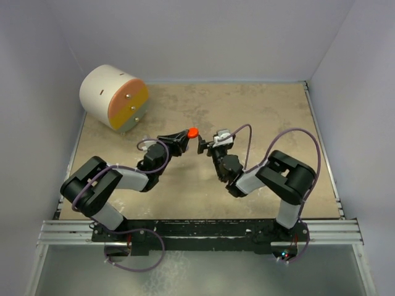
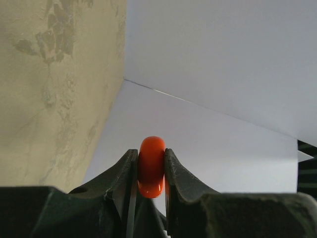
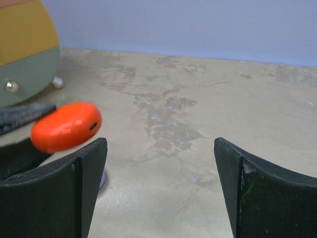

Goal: Insert the wireless bluetooth earbuds into the charging case
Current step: Close the charging case, then place the charging case at the center of the board.

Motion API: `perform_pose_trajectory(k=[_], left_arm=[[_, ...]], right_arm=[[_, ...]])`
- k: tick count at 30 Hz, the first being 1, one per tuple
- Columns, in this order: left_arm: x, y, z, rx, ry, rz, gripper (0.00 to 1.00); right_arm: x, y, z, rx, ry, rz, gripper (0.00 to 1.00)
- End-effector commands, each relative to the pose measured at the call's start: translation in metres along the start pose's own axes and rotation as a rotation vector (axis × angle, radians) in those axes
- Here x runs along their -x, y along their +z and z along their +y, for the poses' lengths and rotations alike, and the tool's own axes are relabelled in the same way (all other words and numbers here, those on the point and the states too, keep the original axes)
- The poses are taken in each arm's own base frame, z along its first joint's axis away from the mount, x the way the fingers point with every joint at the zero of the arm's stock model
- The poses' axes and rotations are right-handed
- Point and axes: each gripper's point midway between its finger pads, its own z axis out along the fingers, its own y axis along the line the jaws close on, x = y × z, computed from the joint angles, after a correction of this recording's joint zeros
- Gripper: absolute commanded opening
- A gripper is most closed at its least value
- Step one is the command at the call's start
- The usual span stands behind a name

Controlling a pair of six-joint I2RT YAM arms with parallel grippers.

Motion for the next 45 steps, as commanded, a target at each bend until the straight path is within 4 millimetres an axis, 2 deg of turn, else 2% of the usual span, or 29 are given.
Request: perform_pose_trajectory(k=[1, 3, 4, 5, 12, 18, 24, 32, 45], left_arm=[[-0.006, 0.005, -0.003, -0.001, 0.103, 0.009, 0.00], [-0.012, 0.010, -0.001, 0.022, 0.178, 0.025, 0.00], [-0.016, 0.013, 0.001, 0.032, 0.212, 0.037, 0.00], [-0.018, 0.015, 0.003, 0.039, 0.244, 0.048, 0.00], [-0.037, 0.031, 0.027, 0.065, 0.396, 0.145, 0.00], [-0.049, 0.046, 0.049, 0.067, 0.469, 0.199, 0.00], [-0.058, 0.057, 0.068, 0.107, 0.576, 0.202, 0.00], [-0.055, 0.063, 0.091, 0.195, 0.700, 0.176, 0.00], [-0.051, 0.066, 0.107, 0.267, 0.804, 0.166, 0.02]], right_arm=[[0.028, -0.002, -0.021, -0.151, 0.205, 0.009, 0.93], [0.029, -0.006, -0.025, -0.189, 0.257, 0.068, 0.96], [0.039, -0.009, -0.027, -0.184, 0.273, 0.067, 0.99], [0.041, -0.011, -0.027, -0.178, 0.273, 0.078, 1.00], [0.088, -0.014, -0.044, -0.149, 0.307, 0.085, 1.00], [0.106, -0.028, -0.065, -0.153, 0.340, 0.042, 1.00], [0.104, -0.035, -0.077, -0.162, 0.337, 0.037, 1.00], [0.107, -0.036, -0.075, -0.135, 0.342, 0.031, 1.00], [0.104, -0.035, -0.074, -0.122, 0.338, 0.036, 1.00]])
